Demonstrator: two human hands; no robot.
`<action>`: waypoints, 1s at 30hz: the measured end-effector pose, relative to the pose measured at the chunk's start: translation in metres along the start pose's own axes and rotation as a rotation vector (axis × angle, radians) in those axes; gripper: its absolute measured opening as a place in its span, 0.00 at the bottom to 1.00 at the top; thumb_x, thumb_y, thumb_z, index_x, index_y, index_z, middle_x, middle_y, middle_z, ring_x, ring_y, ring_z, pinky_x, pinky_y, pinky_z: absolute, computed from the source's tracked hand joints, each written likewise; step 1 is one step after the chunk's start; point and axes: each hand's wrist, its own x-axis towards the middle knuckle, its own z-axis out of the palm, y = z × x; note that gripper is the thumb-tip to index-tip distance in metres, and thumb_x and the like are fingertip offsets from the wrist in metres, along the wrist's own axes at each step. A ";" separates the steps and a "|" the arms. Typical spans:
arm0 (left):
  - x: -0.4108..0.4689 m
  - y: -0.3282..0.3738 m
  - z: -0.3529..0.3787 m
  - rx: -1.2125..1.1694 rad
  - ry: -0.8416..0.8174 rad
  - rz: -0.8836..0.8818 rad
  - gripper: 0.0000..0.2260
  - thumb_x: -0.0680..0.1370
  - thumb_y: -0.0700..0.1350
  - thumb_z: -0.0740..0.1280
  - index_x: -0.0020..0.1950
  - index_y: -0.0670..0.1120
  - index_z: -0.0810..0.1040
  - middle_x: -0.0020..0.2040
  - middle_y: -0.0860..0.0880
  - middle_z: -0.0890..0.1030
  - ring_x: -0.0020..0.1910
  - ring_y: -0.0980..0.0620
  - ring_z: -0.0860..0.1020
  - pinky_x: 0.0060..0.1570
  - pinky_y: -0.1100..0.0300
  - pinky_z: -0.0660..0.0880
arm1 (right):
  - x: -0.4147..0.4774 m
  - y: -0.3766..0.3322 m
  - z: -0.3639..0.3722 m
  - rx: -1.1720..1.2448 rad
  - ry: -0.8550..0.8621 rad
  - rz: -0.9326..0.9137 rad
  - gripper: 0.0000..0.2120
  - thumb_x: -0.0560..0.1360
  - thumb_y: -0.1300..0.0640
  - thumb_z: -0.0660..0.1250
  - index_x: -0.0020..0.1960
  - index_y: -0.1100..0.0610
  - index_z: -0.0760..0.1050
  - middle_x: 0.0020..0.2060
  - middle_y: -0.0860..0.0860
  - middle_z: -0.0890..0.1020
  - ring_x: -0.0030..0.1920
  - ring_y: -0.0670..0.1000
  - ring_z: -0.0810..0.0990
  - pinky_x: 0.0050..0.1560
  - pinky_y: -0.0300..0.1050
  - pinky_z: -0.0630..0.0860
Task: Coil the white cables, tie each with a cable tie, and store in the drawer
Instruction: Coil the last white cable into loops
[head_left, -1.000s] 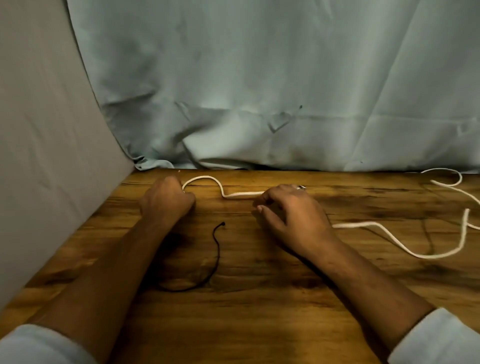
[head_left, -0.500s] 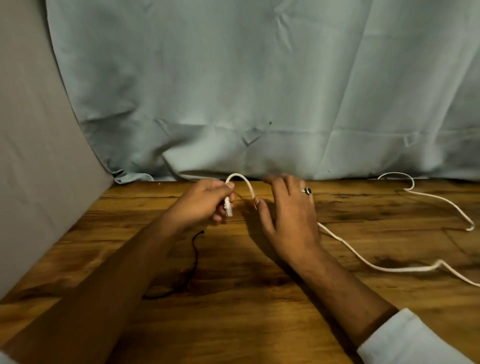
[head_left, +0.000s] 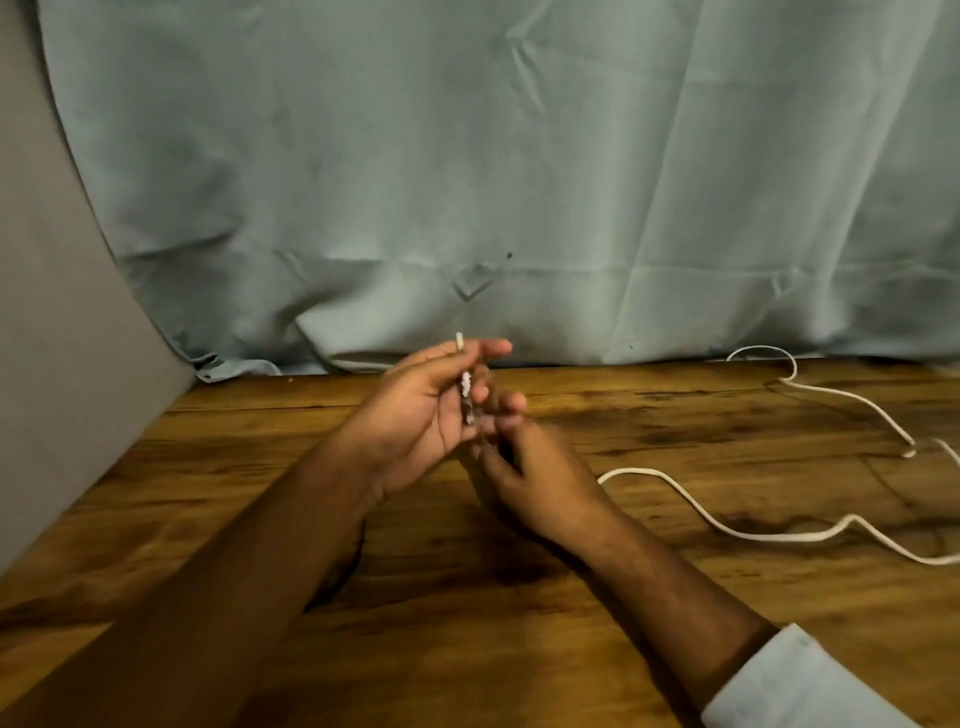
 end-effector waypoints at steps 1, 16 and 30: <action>0.005 0.000 -0.002 -0.029 0.072 0.021 0.12 0.85 0.44 0.55 0.53 0.41 0.77 0.37 0.45 0.79 0.46 0.45 0.85 0.53 0.48 0.81 | 0.000 0.000 -0.002 -0.066 -0.011 -0.025 0.07 0.77 0.45 0.63 0.52 0.47 0.75 0.43 0.48 0.84 0.43 0.53 0.83 0.41 0.55 0.79; 0.022 -0.025 -0.039 0.529 0.180 -0.113 0.15 0.87 0.44 0.56 0.49 0.40 0.79 0.36 0.43 0.86 0.28 0.49 0.81 0.36 0.57 0.78 | 0.010 0.015 -0.031 0.007 0.109 -0.246 0.07 0.81 0.57 0.68 0.57 0.50 0.81 0.50 0.44 0.83 0.51 0.46 0.81 0.51 0.50 0.78; 0.005 -0.004 -0.017 -0.209 -0.322 -0.250 0.17 0.83 0.49 0.57 0.42 0.44 0.79 0.53 0.38 0.85 0.52 0.42 0.85 0.49 0.51 0.84 | -0.001 0.019 -0.026 -0.211 0.030 -0.084 0.16 0.83 0.43 0.54 0.59 0.50 0.76 0.49 0.53 0.86 0.48 0.59 0.84 0.46 0.55 0.79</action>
